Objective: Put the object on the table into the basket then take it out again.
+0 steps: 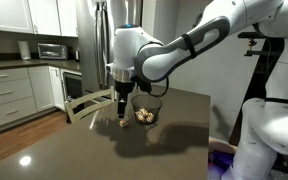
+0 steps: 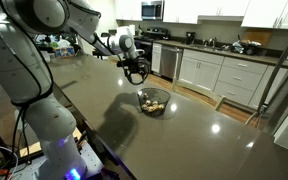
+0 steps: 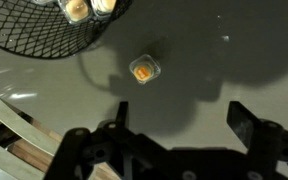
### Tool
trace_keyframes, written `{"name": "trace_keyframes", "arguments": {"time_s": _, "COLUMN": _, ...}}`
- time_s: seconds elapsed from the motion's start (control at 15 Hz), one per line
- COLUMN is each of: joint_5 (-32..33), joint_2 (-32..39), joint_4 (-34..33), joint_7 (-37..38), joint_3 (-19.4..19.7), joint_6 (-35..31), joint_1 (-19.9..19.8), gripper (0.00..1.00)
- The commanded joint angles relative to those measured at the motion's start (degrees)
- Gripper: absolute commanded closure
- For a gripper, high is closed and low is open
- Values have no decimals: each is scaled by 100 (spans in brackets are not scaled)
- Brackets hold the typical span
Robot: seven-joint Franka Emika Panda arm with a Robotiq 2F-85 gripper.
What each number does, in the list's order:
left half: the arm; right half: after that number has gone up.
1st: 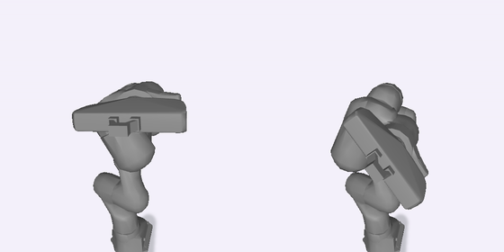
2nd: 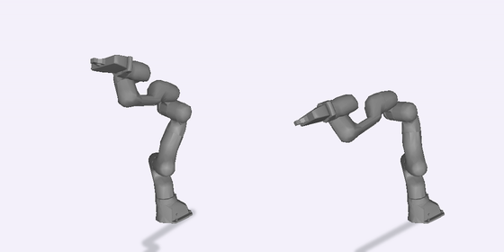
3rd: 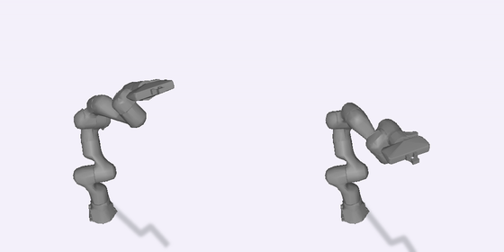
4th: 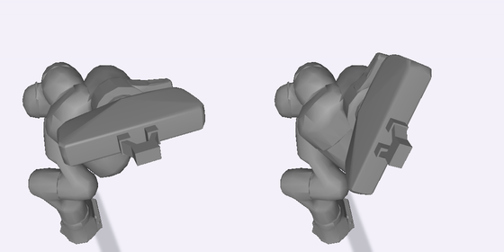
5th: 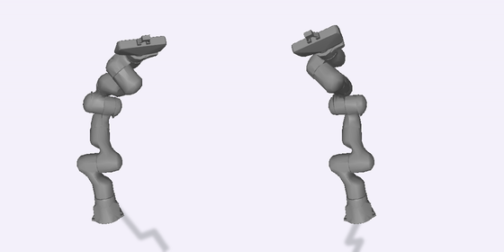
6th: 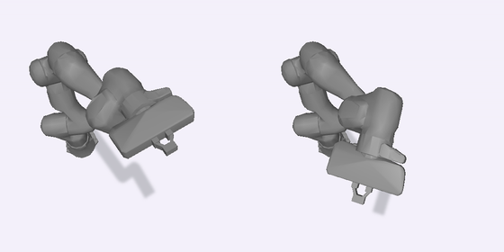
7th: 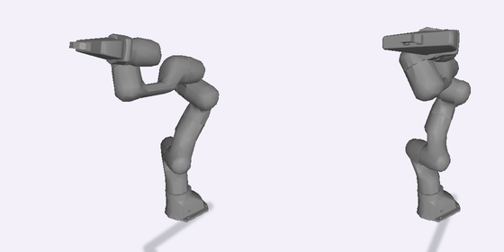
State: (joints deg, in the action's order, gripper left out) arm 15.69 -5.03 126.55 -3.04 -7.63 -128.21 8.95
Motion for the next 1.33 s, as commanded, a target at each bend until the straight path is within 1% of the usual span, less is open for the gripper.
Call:
{"name": "trace_keyframes", "arguments": {"time_s": 0.0, "joint_5": 302, "joint_2": 244, "joint_4": -41, "joint_7": 176, "joint_3": 50, "joint_6": -378, "joint_1": -169, "gripper": 0}}
{"name": "trace_keyframes", "arguments": {"time_s": 0.2, "joint_5": 413, "joint_2": 463, "joint_4": -71, "joint_7": 198, "joint_3": 129, "joint_6": -510, "joint_1": -253, "gripper": 0}}
{"name": "trace_keyframes", "arguments": {"time_s": 0.67, "joint_5": 268, "joint_2": 876, "joint_4": -95, "joint_7": 92, "joint_3": 195, "joint_6": -466, "joint_1": -238, "gripper": 0}}
{"name": "trace_keyframes", "arguments": {"time_s": 0.93, "joint_5": 225, "joint_2": 1013, "joint_4": -77, "joint_7": 74, "joint_3": 197, "joint_6": -473, "joint_1": -223, "gripper": 0}}
{"name": "trace_keyframes", "arguments": {"time_s": 1.27, "joint_5": 253, "joint_2": 1081, "joint_4": -48, "joint_7": 91, "joint_3": 214, "joint_6": -649, "joint_1": -227, "gripper": 0}}
